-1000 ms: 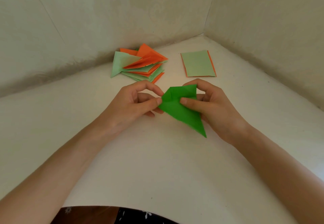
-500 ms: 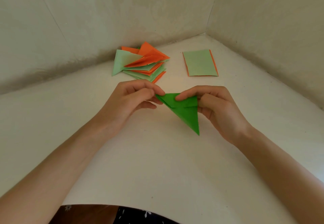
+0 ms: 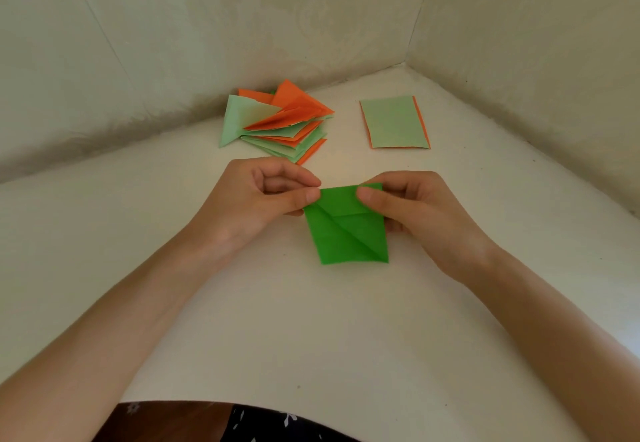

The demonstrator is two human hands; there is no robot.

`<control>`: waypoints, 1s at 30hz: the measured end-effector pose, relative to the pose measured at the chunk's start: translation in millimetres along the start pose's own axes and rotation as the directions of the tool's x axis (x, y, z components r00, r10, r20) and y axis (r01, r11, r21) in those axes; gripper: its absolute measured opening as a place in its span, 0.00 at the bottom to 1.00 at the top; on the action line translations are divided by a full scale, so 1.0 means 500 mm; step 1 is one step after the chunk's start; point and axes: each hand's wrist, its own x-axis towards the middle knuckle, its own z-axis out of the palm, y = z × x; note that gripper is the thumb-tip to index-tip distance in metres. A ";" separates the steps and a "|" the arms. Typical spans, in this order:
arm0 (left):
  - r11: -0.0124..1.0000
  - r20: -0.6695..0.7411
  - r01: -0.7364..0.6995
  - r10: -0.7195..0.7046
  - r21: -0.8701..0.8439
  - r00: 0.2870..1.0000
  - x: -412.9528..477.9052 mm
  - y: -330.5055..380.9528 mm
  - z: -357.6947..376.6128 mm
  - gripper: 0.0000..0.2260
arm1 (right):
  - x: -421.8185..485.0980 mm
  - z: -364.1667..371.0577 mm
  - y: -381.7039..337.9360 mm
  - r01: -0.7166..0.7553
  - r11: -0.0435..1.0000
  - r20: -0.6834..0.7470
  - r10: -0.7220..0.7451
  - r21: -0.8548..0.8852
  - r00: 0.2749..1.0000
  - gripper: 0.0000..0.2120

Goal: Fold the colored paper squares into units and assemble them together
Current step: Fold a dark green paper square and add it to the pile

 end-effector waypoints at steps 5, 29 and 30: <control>1.000 -0.004 0.023 -0.023 -0.010 1.000 -0.001 -0.001 -0.002 0.05 | 0.002 0.002 0.000 -0.003 0.999 -0.027 0.002 -0.034 1.000 0.04; 0.996 -0.012 0.060 -0.061 -0.066 0.998 -0.003 0.004 0.006 0.05 | 0.004 -0.005 -0.004 -0.003 1.000 0.026 0.002 0.029 1.000 0.20; 0.997 -0.015 0.054 -0.055 -0.055 0.998 -0.003 0.003 0.007 0.05 | 0.005 -0.002 -0.001 0.013 1.000 -0.001 -0.013 -0.009 1.000 0.15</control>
